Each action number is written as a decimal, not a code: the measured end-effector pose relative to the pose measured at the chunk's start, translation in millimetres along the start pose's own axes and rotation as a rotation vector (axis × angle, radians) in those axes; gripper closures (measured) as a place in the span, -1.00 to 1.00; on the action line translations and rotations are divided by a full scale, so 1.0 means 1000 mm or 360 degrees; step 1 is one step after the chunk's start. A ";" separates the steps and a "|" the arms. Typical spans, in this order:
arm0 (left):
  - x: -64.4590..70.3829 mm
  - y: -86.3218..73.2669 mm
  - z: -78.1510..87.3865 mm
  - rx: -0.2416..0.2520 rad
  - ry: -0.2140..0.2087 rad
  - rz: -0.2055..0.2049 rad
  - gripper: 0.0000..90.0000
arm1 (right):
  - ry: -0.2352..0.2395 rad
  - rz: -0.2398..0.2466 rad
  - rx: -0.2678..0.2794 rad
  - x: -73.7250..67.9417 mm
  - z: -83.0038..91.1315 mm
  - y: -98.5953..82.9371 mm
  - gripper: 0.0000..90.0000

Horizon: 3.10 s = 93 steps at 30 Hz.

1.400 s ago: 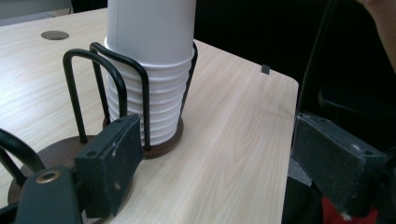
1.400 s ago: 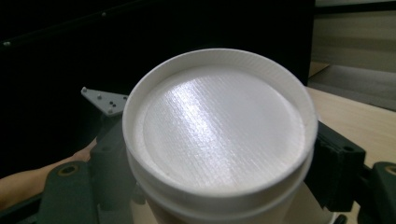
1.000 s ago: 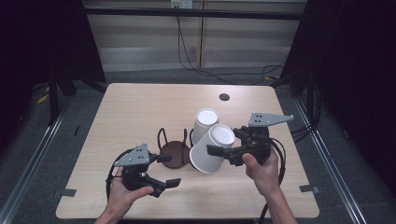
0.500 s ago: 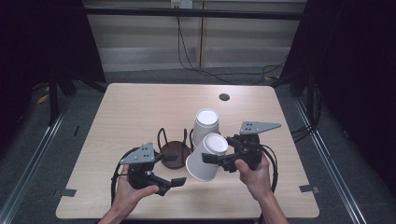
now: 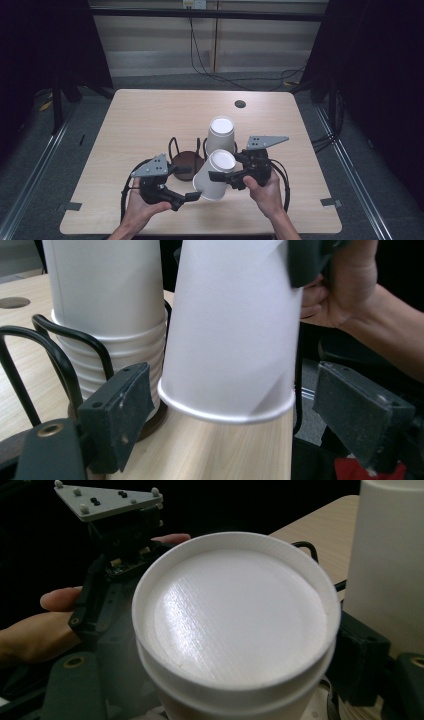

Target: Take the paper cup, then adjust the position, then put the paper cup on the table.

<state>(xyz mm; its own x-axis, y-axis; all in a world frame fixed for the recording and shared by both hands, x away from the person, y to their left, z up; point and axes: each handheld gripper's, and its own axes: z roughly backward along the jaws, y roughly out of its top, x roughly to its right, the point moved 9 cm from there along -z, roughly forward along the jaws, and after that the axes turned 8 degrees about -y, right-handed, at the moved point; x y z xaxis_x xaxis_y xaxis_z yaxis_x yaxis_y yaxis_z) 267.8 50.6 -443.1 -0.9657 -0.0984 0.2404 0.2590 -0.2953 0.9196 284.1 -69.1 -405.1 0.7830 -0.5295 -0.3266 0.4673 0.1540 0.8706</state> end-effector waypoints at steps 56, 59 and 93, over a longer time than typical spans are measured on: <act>-0.001 -0.028 -0.023 -0.0197 -0.0104 0.0094 -0.65 | 0.0142 -0.0053 -0.0021 -0.015 -0.027 -0.014 -0.69; -0.001 -0.029 -0.020 -0.0236 -0.0110 0.0102 -0.65 | 0.0143 -0.0058 -0.0007 -0.013 -0.022 -0.013 -0.69; -0.007 -0.034 0.015 -0.0558 -0.0072 0.0099 -0.64 | 0.0187 0.0046 -0.0195 -0.001 -0.004 -0.033 -0.69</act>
<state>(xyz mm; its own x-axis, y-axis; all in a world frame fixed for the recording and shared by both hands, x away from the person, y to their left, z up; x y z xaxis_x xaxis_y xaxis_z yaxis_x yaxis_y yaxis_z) 265.0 75.2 -471.3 -0.9458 -0.0865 0.3130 0.3004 -0.5990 0.7423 269.6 -69.8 -434.6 0.8361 -0.4233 -0.3489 0.4846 0.2720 0.8314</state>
